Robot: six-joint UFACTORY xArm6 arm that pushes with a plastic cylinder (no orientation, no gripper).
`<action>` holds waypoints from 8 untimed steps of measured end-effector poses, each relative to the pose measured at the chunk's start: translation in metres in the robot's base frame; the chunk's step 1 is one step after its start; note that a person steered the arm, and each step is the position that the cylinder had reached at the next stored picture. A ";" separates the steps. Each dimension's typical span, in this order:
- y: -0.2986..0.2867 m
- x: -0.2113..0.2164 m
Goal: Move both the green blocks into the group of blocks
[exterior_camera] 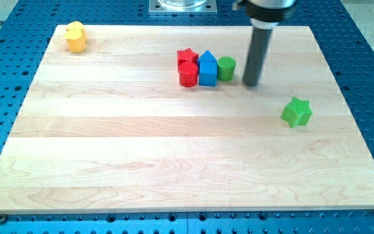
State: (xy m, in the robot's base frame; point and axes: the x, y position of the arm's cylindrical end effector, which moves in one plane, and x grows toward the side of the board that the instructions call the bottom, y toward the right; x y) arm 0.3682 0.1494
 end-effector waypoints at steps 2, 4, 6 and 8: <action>0.005 0.010; 0.144 0.105; 0.013 0.086; 0.030 0.073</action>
State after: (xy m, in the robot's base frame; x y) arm 0.4414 0.1795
